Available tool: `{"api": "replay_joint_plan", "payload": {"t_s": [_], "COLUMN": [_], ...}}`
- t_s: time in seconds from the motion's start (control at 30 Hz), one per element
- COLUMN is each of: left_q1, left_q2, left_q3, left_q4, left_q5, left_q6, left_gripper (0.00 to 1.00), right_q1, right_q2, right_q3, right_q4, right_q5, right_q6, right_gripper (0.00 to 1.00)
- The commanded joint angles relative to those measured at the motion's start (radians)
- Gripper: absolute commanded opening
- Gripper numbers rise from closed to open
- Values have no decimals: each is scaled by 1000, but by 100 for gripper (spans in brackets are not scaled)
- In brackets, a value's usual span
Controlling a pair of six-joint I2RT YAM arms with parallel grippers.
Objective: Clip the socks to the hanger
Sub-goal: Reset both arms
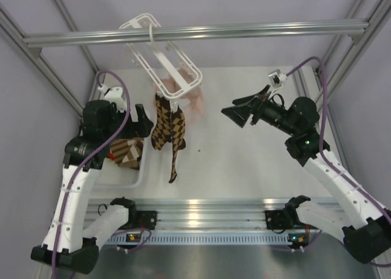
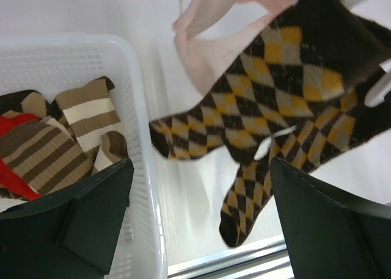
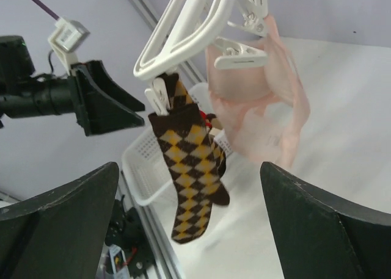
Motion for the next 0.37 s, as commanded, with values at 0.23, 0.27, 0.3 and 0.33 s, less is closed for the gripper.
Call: {"api": "replay_joint_plan", "payload": {"t_s": [0.23, 0.27, 0.3, 0.33], "left_q1": [82, 92, 115, 128], "left_q2": [-196, -204, -217, -225], "left_q3": [-89, -91, -93, -91], "left_q4": [-40, -37, -35, -35], "left_q5": [-126, -129, -129, -125], "left_q6": [-34, -42, -57, -66], "left_gripper": [98, 98, 98, 98], "right_q1": [-31, -35, -41, -45], "right_q2": [-204, -209, -209, -209], "right_q3": [-111, -109, -111, -106], "right_q4": [-177, -180, -179, -171], "right_q5": [55, 51, 51, 50], "right_q6": [-204, -204, -200, -199], "right_gripper": [100, 100, 100, 100]}}
